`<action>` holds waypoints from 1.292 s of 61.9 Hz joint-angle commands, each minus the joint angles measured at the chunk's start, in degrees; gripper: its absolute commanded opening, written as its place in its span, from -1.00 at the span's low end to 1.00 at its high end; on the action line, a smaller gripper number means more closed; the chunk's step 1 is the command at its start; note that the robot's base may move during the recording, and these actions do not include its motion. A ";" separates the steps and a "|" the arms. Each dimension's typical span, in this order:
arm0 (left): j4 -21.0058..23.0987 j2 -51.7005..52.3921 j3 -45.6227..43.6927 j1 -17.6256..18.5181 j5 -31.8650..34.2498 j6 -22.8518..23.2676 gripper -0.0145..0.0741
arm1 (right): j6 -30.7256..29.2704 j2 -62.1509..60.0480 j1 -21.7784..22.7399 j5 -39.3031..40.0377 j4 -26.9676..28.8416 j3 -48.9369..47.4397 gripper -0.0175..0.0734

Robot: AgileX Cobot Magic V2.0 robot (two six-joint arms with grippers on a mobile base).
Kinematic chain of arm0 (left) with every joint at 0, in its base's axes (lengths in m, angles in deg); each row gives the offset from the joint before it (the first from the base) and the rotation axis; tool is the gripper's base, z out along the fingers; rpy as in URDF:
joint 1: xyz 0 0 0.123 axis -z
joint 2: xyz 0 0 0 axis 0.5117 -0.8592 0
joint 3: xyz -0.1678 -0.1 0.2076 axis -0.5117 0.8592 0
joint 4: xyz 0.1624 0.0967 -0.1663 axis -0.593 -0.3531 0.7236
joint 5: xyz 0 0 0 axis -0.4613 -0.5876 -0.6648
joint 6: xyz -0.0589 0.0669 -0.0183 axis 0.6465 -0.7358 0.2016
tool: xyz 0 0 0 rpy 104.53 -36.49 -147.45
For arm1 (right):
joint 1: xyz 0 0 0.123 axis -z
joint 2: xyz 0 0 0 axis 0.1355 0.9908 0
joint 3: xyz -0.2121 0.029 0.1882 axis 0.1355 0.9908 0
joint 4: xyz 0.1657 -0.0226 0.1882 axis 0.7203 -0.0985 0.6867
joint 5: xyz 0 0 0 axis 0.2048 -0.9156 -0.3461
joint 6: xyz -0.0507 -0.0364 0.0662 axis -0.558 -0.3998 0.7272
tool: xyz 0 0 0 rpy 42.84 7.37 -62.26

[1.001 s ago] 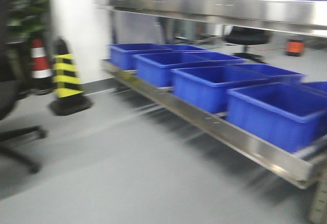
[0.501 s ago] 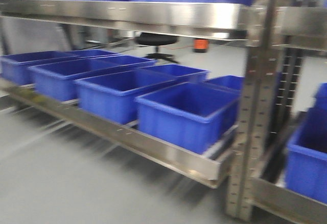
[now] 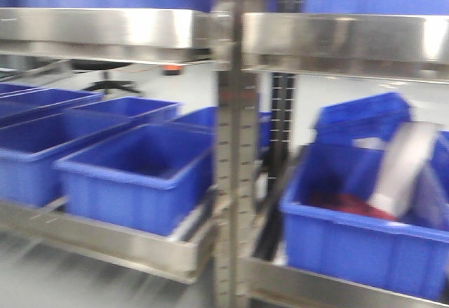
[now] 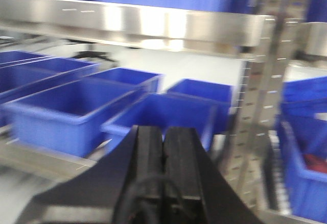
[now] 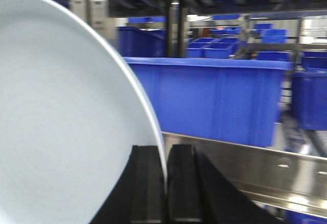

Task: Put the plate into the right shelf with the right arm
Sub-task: 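Position the base in front of the shelf opening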

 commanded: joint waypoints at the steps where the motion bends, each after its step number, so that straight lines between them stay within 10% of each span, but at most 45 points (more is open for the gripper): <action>1: 0.47 0.59 0.59 0.11 5.16 0.40 -0.96 | 0.04 0.58 0.36 5.47 -0.35 -1.76 -0.49; 80: 0.47 0.59 0.59 0.11 5.16 0.40 -0.96 | 0.04 0.58 0.36 5.47 -0.35 -1.76 -0.49</action>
